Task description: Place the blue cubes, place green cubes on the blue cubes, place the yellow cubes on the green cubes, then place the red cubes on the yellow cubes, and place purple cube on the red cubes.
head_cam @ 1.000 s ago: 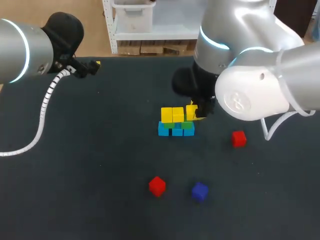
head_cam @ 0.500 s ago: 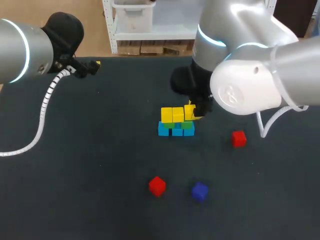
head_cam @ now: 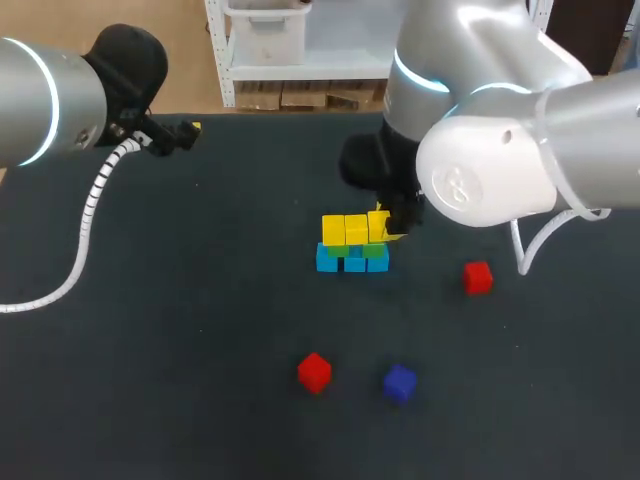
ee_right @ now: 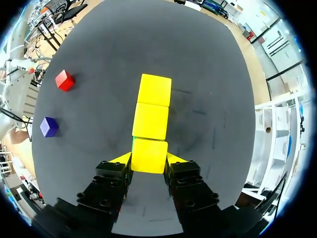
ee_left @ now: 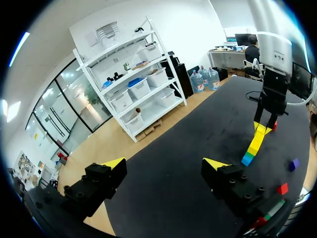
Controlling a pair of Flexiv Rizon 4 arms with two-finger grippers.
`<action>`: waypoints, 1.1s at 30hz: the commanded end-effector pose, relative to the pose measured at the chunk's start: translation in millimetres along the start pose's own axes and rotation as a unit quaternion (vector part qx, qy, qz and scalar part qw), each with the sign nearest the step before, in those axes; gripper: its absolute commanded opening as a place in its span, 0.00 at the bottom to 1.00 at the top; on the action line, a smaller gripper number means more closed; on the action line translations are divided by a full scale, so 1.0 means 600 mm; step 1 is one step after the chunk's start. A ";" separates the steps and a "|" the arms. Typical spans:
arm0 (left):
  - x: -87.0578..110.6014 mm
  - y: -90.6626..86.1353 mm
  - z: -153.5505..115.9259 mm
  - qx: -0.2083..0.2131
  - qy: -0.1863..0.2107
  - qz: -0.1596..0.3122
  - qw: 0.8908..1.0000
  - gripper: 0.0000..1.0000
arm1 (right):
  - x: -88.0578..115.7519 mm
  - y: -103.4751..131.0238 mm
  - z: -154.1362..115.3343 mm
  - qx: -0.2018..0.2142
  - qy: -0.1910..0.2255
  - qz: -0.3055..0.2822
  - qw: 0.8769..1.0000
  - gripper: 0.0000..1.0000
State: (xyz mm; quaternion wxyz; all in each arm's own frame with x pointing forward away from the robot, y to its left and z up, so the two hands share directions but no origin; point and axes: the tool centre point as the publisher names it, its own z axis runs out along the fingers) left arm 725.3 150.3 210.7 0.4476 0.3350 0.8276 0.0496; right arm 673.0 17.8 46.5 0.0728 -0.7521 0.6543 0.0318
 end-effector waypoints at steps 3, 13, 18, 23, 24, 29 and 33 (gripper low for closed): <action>0.000 0.002 0.002 0.002 -0.001 0.000 1.000 1.00 | -0.001 -0.001 0.001 -0.003 -0.001 0.001 1.000 0.00; 0.000 0.002 0.002 0.002 -0.001 0.000 1.000 1.00 | -0.002 0.000 -0.004 -0.010 -0.006 0.008 1.000 0.41; 0.000 0.002 0.002 0.002 -0.001 0.000 1.000 1.00 | -0.001 0.003 -0.003 -0.020 -0.007 0.013 1.000 1.00; 0.000 0.002 0.002 0.002 -0.001 0.000 1.000 1.00 | 0.000 0.004 -0.003 -0.022 -0.006 0.013 1.000 0.95; 0.000 0.002 0.002 0.002 -0.001 0.000 1.000 1.00 | 0.001 0.004 -0.003 -0.022 -0.006 0.012 1.000 0.90; 0.000 0.002 0.002 0.002 -0.001 0.000 1.000 1.00 | 0.001 0.003 -0.003 -0.020 -0.005 0.010 1.000 0.45; 0.000 0.002 0.002 0.002 -0.001 0.000 1.000 1.00 | 0.000 0.004 -0.002 -0.019 -0.003 0.008 1.000 0.31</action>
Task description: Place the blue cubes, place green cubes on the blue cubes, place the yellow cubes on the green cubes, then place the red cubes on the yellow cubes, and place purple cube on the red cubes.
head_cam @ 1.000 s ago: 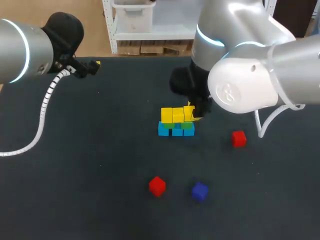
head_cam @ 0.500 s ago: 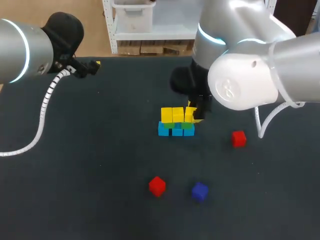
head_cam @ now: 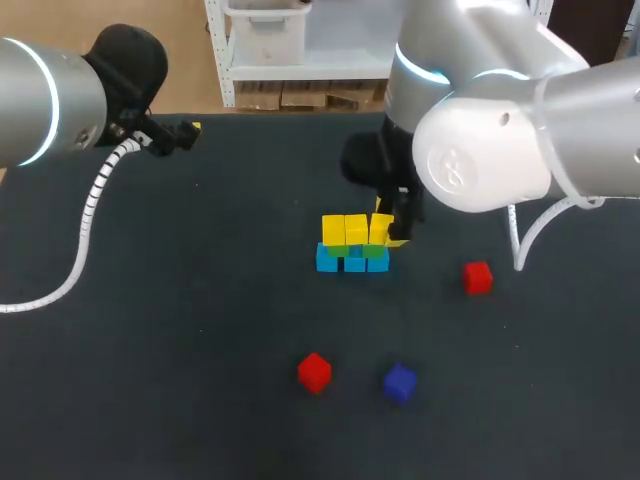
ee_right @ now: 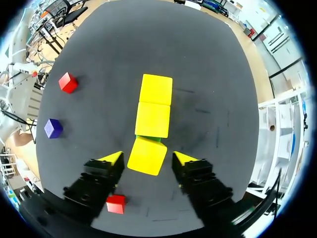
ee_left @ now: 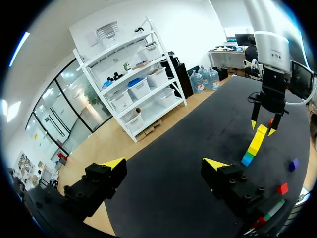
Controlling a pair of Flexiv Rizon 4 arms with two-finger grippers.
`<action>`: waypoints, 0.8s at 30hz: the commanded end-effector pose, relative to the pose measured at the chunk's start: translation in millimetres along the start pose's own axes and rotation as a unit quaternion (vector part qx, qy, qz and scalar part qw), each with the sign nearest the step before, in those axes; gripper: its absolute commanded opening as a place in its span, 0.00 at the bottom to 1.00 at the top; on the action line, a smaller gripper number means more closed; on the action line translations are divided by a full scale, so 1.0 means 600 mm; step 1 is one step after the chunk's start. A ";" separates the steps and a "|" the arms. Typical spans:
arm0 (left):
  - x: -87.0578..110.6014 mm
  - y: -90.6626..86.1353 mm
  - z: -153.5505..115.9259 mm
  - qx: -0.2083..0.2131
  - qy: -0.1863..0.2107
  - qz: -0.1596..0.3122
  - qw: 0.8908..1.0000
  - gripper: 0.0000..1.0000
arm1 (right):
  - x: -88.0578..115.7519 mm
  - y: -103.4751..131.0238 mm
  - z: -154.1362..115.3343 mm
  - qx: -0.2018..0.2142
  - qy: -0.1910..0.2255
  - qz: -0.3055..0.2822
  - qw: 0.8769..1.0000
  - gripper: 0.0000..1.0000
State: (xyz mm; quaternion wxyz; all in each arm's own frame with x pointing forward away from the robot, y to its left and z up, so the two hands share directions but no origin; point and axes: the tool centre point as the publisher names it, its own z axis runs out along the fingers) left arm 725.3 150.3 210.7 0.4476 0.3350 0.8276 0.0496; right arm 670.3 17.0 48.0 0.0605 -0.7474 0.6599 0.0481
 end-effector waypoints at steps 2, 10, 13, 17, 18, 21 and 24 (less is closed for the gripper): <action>0.000 0.002 0.002 0.002 -0.001 0.000 1.000 1.00 | -0.001 -0.001 0.001 0.000 0.000 -0.001 1.000 0.31; 0.000 0.002 0.002 0.002 -0.001 0.000 1.000 1.00 | 0.000 -0.001 0.001 -0.005 -0.006 -0.004 1.000 0.30; 0.000 0.002 0.002 0.002 -0.001 0.000 1.000 1.00 | 0.000 -0.001 0.001 -0.004 -0.004 -0.006 1.000 0.33; 0.000 0.002 0.002 0.002 -0.001 0.000 1.000 1.00 | -0.001 -0.001 0.002 -0.003 -0.003 -0.007 1.000 0.38; 0.000 0.002 0.002 0.002 -0.001 0.000 1.000 1.00 | -0.001 -0.001 0.002 -0.003 -0.003 -0.007 1.000 0.38; 0.000 0.002 0.002 0.002 -0.001 0.000 1.000 1.00 | -0.002 -0.001 0.002 -0.002 -0.004 -0.009 1.000 0.41; 0.000 0.002 0.002 0.002 -0.001 0.000 1.000 1.00 | -0.003 -0.001 0.002 -0.004 -0.006 -0.008 1.000 0.43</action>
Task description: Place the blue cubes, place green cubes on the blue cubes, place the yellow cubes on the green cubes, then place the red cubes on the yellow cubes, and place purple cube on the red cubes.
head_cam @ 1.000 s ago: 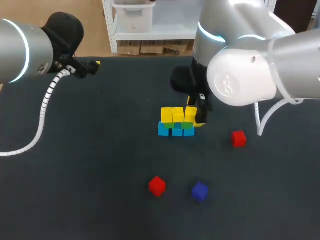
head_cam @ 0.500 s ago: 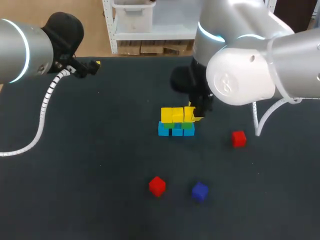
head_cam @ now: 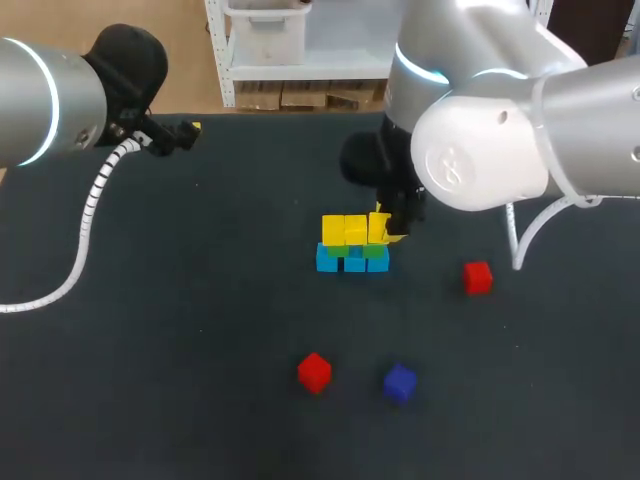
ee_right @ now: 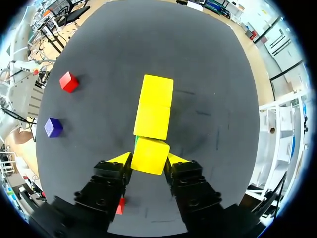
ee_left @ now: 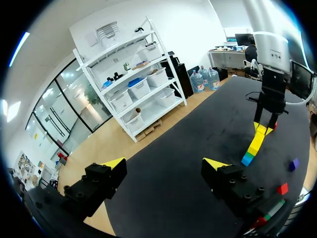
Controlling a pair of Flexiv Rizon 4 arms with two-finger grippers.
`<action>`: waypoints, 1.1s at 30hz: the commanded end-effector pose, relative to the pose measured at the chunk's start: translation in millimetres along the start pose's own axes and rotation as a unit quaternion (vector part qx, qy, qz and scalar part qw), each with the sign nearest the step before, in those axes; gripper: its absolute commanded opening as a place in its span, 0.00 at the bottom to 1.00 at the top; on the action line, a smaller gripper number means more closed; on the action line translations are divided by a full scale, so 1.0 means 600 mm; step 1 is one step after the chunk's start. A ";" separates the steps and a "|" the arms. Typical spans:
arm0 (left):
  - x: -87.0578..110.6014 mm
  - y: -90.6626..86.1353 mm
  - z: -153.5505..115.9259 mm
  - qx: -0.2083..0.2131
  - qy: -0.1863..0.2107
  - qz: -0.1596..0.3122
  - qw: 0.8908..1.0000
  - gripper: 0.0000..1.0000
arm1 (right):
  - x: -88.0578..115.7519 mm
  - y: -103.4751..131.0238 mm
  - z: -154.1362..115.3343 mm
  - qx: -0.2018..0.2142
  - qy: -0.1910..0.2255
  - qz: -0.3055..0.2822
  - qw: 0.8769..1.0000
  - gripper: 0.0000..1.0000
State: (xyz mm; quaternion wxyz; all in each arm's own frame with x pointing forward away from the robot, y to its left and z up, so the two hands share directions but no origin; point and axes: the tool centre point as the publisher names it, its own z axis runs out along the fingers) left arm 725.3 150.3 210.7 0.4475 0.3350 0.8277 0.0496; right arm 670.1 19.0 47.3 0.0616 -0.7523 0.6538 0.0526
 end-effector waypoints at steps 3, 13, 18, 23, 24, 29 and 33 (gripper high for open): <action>0.000 0.002 0.002 0.002 -0.001 0.000 1.000 1.00 | 0.000 -0.001 0.001 0.000 -0.001 -0.001 1.000 0.42; 0.000 0.002 0.002 0.002 -0.001 0.000 1.000 1.00 | 0.001 -0.001 -0.001 0.006 -0.002 -0.001 1.000 1.00; 0.000 0.002 0.002 0.002 -0.001 0.000 1.000 1.00 | 0.005 -0.002 -0.007 0.010 0.002 0.000 1.000 0.87; 0.000 0.002 0.002 0.002 -0.001 0.000 1.000 1.00 | 0.010 -0.002 -0.011 0.010 0.001 0.006 1.000 0.77; 0.000 0.002 0.002 0.002 -0.001 0.000 1.000 1.00 | 0.011 -0.002 -0.012 0.009 0.001 0.007 1.000 0.80; 0.000 0.002 0.002 0.002 -0.001 0.000 1.000 1.00 | 0.017 -0.004 -0.011 0.011 0.002 0.013 1.000 0.78; 0.000 0.002 0.002 0.002 -0.001 0.000 1.000 1.00 | 0.022 -0.007 -0.014 0.014 0.004 0.016 1.000 0.75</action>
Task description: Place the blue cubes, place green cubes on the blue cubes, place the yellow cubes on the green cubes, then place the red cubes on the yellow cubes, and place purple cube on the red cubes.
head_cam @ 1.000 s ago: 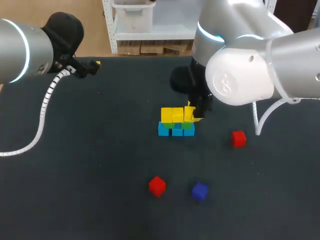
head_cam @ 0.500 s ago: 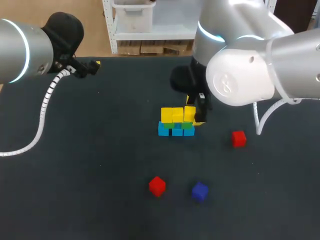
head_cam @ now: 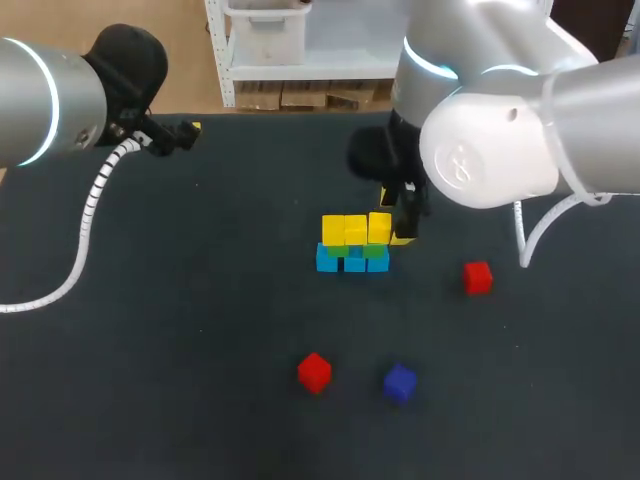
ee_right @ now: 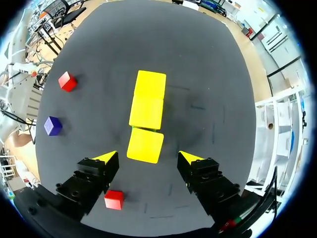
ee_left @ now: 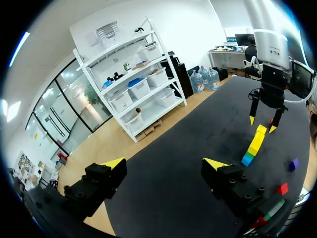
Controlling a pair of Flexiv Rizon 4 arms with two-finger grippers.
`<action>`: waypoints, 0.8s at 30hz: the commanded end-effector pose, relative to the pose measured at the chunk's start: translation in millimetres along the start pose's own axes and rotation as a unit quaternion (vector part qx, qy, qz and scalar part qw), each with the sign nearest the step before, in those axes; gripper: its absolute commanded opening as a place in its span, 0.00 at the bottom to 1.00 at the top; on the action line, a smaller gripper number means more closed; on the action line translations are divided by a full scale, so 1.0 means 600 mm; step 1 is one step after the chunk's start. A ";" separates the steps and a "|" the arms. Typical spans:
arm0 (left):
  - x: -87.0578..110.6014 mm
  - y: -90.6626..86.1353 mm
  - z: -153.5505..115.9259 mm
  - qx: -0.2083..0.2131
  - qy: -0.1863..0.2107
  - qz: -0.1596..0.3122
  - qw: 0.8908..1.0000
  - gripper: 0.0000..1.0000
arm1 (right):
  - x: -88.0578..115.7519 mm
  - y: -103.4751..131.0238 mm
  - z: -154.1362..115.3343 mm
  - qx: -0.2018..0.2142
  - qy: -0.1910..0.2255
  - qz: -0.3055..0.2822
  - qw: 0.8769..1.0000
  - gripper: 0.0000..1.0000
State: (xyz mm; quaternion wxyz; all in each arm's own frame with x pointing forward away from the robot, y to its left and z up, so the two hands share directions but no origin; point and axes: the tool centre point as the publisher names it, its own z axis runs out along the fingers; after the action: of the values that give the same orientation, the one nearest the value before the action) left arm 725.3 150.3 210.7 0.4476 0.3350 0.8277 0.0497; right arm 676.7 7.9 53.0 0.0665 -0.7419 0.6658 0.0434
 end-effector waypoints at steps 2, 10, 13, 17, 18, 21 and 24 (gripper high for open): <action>0.000 0.002 0.002 0.002 -0.001 0.000 1.000 1.00 | 0.008 0.000 -0.005 0.006 -0.001 0.004 1.000 0.80; 0.000 0.002 0.002 0.002 -0.001 0.000 1.000 1.00 | 0.054 -0.001 -0.023 0.016 -0.004 0.043 0.999 1.00; 0.000 0.002 0.002 0.002 -0.001 0.000 1.000 1.00 | 0.071 0.010 -0.023 0.012 -0.005 0.051 0.999 1.00; 0.000 0.002 0.002 0.002 -0.001 0.000 1.000 1.00 | 0.088 0.034 -0.025 0.007 -0.009 0.054 0.998 1.00; 0.000 0.002 0.002 0.002 -0.001 0.000 1.000 1.00 | 0.092 0.040 -0.024 0.007 -0.007 0.056 0.998 1.00; 0.000 0.002 0.002 0.002 -0.001 0.000 1.000 1.00 | 0.106 0.057 -0.020 0.008 -0.002 0.059 0.998 1.00; 0.000 0.002 0.002 0.002 -0.001 0.000 1.000 1.00 | 0.121 0.071 -0.018 0.013 -0.009 0.068 0.998 1.00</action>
State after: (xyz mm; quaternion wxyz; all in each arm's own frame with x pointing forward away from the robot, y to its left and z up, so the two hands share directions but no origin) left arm 725.3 150.2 210.7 0.4476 0.3350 0.8277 0.0497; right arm 655.5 -57.8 53.0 0.0601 -0.6940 0.7154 0.0537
